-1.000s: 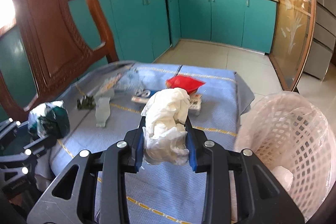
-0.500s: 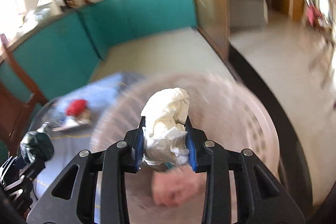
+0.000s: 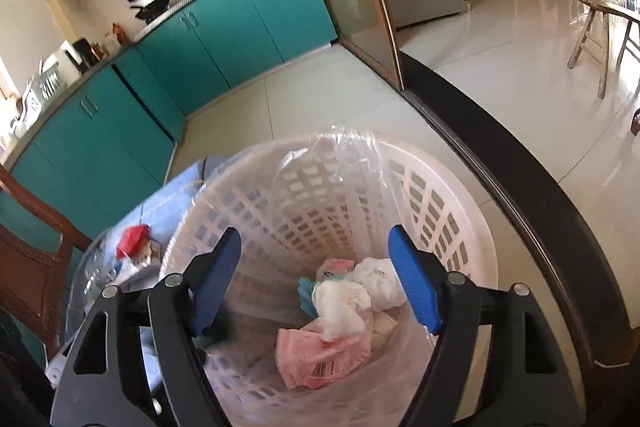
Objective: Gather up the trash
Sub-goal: 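Carry the wrapper and tissue over the basket and open both tools, then move the right tool to the red packet on the white box while the left tool returns over the table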
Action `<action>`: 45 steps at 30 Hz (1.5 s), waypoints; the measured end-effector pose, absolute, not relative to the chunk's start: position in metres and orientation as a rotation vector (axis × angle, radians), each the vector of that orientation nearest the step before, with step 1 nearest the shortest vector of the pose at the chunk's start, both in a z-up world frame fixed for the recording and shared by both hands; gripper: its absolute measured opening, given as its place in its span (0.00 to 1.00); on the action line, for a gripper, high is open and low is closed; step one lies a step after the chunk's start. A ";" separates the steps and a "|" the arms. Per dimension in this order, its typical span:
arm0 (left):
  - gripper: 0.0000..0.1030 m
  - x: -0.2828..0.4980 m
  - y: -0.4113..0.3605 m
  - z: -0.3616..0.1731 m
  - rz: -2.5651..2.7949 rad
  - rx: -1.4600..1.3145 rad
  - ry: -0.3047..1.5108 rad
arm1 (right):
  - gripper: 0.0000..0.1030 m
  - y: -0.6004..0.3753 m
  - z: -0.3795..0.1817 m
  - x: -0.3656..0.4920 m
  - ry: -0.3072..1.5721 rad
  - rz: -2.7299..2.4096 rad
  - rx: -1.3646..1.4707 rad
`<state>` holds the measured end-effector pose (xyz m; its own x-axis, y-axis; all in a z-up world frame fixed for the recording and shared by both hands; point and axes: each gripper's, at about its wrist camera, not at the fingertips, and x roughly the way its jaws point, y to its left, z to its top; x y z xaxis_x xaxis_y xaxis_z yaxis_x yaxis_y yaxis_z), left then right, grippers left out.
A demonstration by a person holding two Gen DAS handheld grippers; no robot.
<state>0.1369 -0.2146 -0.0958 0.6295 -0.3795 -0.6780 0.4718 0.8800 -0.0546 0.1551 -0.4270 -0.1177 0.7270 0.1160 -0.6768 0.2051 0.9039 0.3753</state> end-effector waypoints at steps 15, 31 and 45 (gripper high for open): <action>0.83 0.115 -0.108 -0.093 -0.103 0.063 0.696 | 0.73 -0.374 -0.103 0.158 0.663 0.084 0.341; 0.83 0.087 0.009 -0.125 0.078 -0.080 0.769 | 0.73 -0.234 -0.108 0.203 0.766 0.388 0.172; 0.83 0.099 0.048 -0.122 0.141 -0.068 0.781 | 0.73 -0.118 -0.156 0.309 0.937 0.318 -0.052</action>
